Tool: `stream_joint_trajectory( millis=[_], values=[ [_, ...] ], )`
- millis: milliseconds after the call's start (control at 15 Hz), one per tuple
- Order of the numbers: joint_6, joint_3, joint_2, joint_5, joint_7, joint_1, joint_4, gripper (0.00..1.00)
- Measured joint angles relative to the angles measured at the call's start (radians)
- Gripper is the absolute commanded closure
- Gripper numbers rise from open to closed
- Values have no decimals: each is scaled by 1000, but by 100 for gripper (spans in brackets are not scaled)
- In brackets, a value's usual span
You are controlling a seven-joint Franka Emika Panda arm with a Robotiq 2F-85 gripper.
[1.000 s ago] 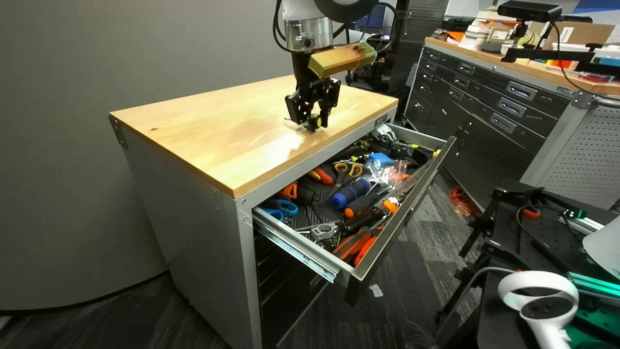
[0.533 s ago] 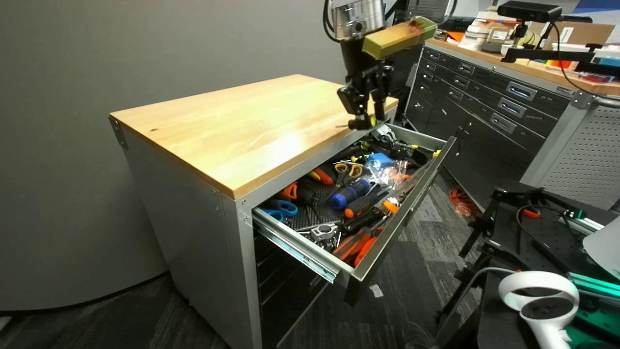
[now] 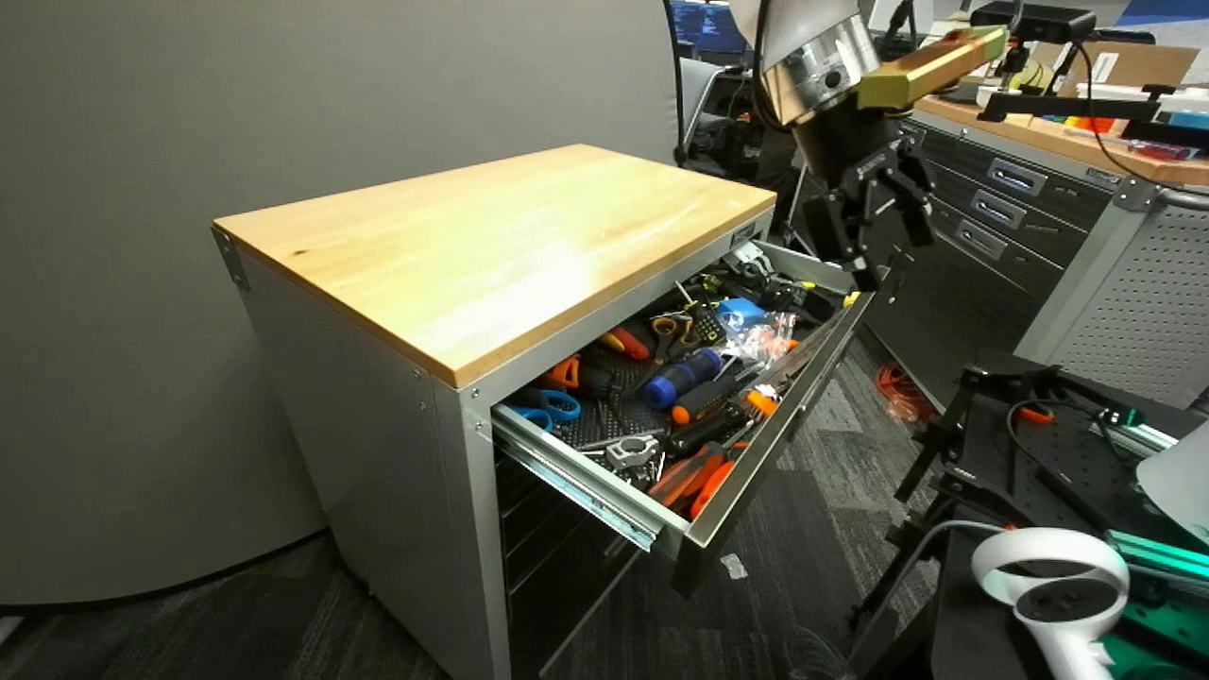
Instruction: Put the screwdriver in the drawer and close it
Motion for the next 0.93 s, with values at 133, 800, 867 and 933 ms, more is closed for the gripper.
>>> stream_joint_trajectory(
  millis=[133, 800, 867, 933],
  values=[
    [-19, 2, -1, 40, -35, -16, -44, 28],
    [234, 83, 93, 67, -24, 7, -65, 98],
    [247, 86, 93, 26, -1, 18, -45, 100],
    [251, 89, 93, -14, 20, 28, -24, 100]
  ],
)
